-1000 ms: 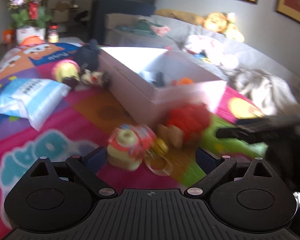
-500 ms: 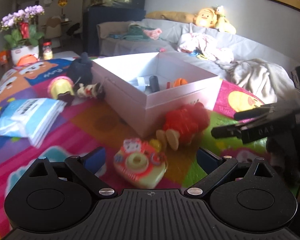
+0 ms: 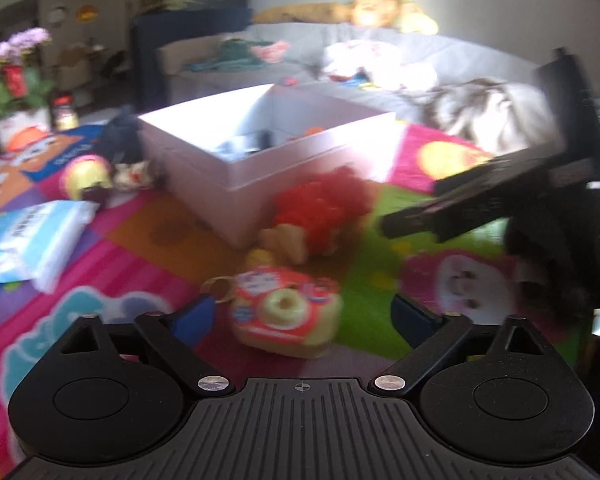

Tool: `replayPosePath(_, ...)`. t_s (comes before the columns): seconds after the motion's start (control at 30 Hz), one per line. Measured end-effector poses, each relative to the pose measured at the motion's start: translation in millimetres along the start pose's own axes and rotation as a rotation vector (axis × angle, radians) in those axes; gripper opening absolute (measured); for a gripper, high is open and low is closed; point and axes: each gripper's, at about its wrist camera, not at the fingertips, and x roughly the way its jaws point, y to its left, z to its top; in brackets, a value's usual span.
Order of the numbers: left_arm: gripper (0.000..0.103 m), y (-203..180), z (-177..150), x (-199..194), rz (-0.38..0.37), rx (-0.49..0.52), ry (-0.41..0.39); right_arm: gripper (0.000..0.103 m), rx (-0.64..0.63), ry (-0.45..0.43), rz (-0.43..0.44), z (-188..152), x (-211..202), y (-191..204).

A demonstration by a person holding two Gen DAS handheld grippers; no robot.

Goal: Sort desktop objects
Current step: 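Move the left gripper toward the pink Hello Kitty toy, then grasp the red hooded doll with the right gripper while the left grasps the Hello Kitty toy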

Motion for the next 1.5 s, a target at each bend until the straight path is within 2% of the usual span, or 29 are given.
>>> replayPosePath(0.07,0.075,5.4,0.6,4.0,0.032,-0.033,0.02,0.103,-0.003,0.001,0.0,0.2,-0.1,0.4)
replayPosePath(0.13,0.072,8.6,-0.3,3.6,0.038,-0.06,0.02,0.103,-0.003,0.001,0.003,0.3,-0.4,-0.1)
replayPosePath(0.2,0.064,7.6,-2.1,-0.1,0.056,-0.064,0.016,0.103,0.004,0.0,0.014,0.7,-1.6,-2.3)
replayPosePath(0.27,0.064,5.6,-6.2,-4.5,0.108,-0.065,0.014,0.103,0.011,0.001,0.044,2.3,-3.7,-4.8)
replayPosePath(0.33,0.064,6.7,-11.3,-11.6,0.184,-0.073,0.009,0.103,0.025,0.001,0.115,6.3,-7.6,-5.9)
replayPosePath(0.4,0.066,11.7,-16.7,-19.4,0.255,-0.104,0.008,0.103,0.037,-0.026,0.171,13.3,-14.3,-3.2)
replayPosePath(0.47,0.067,17.7,-20.8,-26.5,0.29,-0.149,0.005,0.103,0.03,-0.031,0.209,22.9,-15.1,2.8)
replayPosePath(0.5,0.072,20.8,-23.1,-29.3,0.305,-0.174,0.003,0.103,0.021,-0.017,0.227,28.0,-11.7,7.3)
replayPosePath(0.6,0.087,25.1,-28.4,-36.7,0.311,-0.213,-0.018,0.103,-0.043,0.017,0.245,36.6,2.9,24.8)
replayPosePath(0.67,0.091,23.0,-30.5,-40.9,0.308,-0.207,-0.033,0.103,-0.072,0.023,0.239,39.0,13.4,34.2)
replayPosePath(0.7,0.093,21.2,-30.7,-41.5,0.305,-0.201,-0.036,0.103,-0.047,0.041,0.255,40.5,18.1,34.8)
replayPosePath(0.73,0.093,20.1,-30.9,-42.1,0.3,-0.196,-0.039,0.103,-0.009,0.069,0.302,41.7,20.0,34.6)
replayPosePath(0.8,0.095,19.3,-30.4,-41.4,0.289,-0.197,-0.043,0.103,0.038,0.129,0.471,41.1,14.0,38.8)
replayPosePath(0.87,0.095,20.6,-30.5,-40.3,0.276,-0.207,-0.039,0.103,0.008,0.154,0.651,38.5,-2.1,49.0)
replayPosePath(0.9,0.096,21.4,-30.6,-40.3,0.271,-0.214,-0.038,0.103,-0.029,0.135,0.688,36.9,-13.4,54.9)
replayPosePath(0.97,0.097,23.1,-31.0,-39.6,0.267,-0.224,-0.04,0.103,-0.122,0.06,0.671,34.9,-34.3,65.3)
replayPosePath(1.07,0.098,23.5,-31.7,-39.9,0.265,-0.228,-0.041,0.103,-0.215,-0.019,0.54,35.0,-45.6,75.0)
replayPosePath(1.17,0.099,23.5,-31.8,-40.1,0.265,-0.226,-0.041,0.103,-0.226,-0.002,0.473,36.7,-34.6,79.6)
replayPosePath(1.23,0.1,22.4,-32.1,-40.2,0.265,-0.223,-0.041,0.097,-0.204,0.023,0.47,39.3,-24.6,81.5)
replayPosePath(1.27,0.1,22.1,-32.2,-39.9,0.265,-0.221,-0.04,0.09,-0.204,0.033,0.468,40.1,-19.6,84.3)
replayPosePath(1.43,0.1,21.4,-32.0,-39.7,0.261,-0.221,-0.038,0.086,-0.175,0.099,0.445,36.8,9.3,92.4)
replayPosePath(1.47,0.1,21.4,-31.6,-39.5,0.259,-0.221,-0.036,0.075,-0.162,0.124,0.454,35.7,13.9,91.2)
replayPosePath(1.5,0.1,21.7,-31.4,-39.2,0.255,-0.22,-0.034,0.058,-0.154,0.16,0.467,34.7,18.2,90.4)
